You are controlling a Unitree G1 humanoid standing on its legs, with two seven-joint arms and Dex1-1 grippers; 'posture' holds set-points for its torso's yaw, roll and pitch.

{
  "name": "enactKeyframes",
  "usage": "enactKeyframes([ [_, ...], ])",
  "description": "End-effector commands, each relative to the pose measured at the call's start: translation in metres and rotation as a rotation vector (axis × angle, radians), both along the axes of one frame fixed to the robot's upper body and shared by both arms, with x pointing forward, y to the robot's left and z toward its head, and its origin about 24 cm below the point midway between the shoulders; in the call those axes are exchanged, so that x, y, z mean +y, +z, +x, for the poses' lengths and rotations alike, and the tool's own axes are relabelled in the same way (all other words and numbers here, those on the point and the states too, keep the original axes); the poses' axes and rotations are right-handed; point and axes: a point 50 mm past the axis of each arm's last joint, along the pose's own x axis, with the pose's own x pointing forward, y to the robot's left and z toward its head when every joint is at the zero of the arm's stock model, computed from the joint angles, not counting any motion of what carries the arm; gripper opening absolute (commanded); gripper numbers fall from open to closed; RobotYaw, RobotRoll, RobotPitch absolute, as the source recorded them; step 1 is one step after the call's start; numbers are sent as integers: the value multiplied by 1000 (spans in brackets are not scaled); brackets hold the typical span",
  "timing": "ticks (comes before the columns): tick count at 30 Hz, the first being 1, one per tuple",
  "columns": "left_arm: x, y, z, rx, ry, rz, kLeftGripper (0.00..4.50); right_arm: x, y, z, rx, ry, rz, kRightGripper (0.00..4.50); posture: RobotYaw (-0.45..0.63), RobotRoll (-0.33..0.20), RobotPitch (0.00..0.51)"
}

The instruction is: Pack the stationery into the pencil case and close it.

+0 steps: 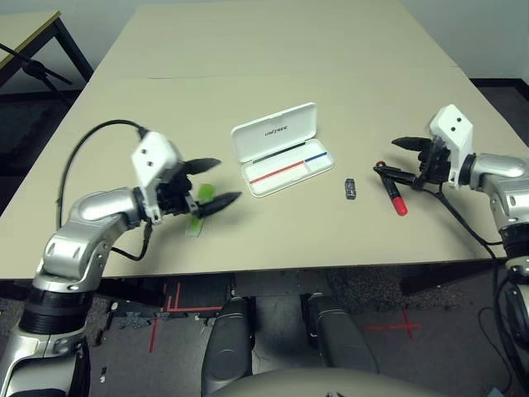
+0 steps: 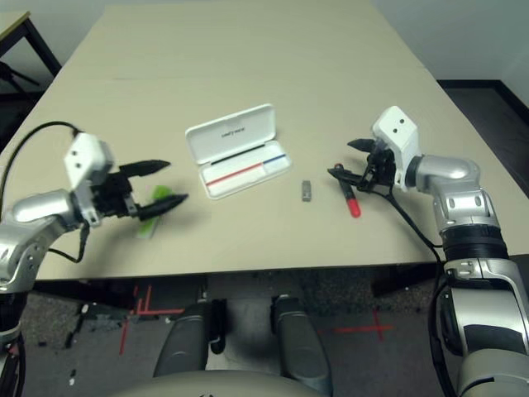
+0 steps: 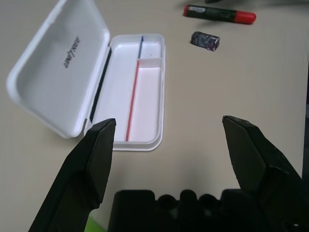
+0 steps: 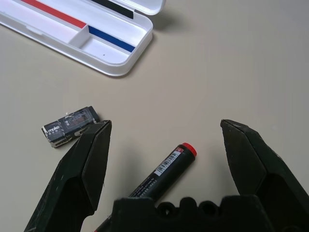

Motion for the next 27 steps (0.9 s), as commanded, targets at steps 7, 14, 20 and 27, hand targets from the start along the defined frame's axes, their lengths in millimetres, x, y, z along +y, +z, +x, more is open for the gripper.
enactKeyframes([
  [7, -23, -10, 12, 26, -106, 205, 4453, -2, -3, -2, 19, 13, -16, 4500, -32, 0, 134],
  [14, -41, -17, 27, 21, -170, 324, 4453, -3, -4, -2, 22, 9, -17, 4500, -35, 0, 137],
  [20, -56, -19, 40, 27, -230, 395, 4453, -1, -7, -2, 21, 7, -15, 4500, -50, 0, 140],
  [27, -57, -26, 44, 63, -246, 442, 4453, 0, -7, -2, 10, 1, -13, 4500, -62, 0, 139],
])
